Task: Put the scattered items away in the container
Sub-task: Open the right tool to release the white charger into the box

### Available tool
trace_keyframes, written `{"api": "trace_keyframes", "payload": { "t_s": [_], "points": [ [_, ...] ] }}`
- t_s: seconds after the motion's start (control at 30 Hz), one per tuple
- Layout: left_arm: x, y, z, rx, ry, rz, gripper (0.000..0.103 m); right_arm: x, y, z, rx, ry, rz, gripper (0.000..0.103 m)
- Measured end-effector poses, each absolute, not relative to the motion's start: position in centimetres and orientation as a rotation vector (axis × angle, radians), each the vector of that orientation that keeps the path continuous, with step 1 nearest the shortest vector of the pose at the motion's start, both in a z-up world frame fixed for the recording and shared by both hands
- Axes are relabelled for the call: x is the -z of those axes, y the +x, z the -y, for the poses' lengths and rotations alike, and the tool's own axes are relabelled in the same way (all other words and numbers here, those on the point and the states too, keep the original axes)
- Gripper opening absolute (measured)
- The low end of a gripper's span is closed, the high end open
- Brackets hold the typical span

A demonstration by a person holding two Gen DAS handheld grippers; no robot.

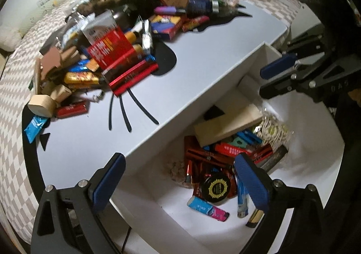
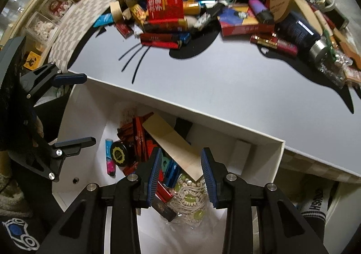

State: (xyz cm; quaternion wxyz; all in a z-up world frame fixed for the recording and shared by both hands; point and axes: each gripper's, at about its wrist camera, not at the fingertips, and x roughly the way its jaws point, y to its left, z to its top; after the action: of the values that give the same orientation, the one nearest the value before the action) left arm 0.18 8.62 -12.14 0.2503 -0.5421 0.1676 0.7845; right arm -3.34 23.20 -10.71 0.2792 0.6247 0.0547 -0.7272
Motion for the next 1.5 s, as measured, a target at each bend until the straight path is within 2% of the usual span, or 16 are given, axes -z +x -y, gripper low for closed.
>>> {"api": "trace_keyframes", "payload": {
  "t_s": [0.37,0.43,0.47,0.5,0.73,0.87,1.03,1.13,1.5],
  "points": [
    [10.2,-0.1,-7.3,-2.257,-1.449,-0.299,0.098,8.5,-2.6,-23.4,2.067,1.547,-0.123,0.037],
    [10.1,0.0,-7.0,-2.269,-1.451,-0.269,0.098,8.2,-2.3,-23.4,2.1,1.515,-0.121,0.046],
    [10.0,0.0,-6.9,-2.275,-1.45,-0.261,0.098,8.0,-2.1,-23.4,2.121,1.497,-0.122,0.062],
    [9.9,0.0,-6.8,-2.286,-1.445,-0.25,0.098,7.8,-1.9,-23.4,2.147,1.476,-0.128,0.068],
    [8.6,0.4,-6.2,-2.358,-1.384,-0.189,0.098,6.5,-0.9,-23.7,2.251,1.347,-0.073,0.068],
    [8.0,0.7,-5.9,-2.407,-1.342,-0.17,0.098,6.0,-0.3,-24.3,2.331,1.294,-0.078,0.081],
    [7.6,0.9,-5.4,-2.44,-1.319,-0.122,0.098,5.7,0.5,-25.0,2.412,1.245,-0.079,0.084],
    [7.6,1.3,-5.3,-2.447,-1.311,-0.105,0.098,5.8,0.9,-25.4,2.43,1.239,-0.039,0.096],
    [9.0,3.3,-6.0,-2.452,-1.323,-0.146,0.098,6.9,3.3,-25.6,2.478,1.232,-0.083,0.097]
  ]
}}
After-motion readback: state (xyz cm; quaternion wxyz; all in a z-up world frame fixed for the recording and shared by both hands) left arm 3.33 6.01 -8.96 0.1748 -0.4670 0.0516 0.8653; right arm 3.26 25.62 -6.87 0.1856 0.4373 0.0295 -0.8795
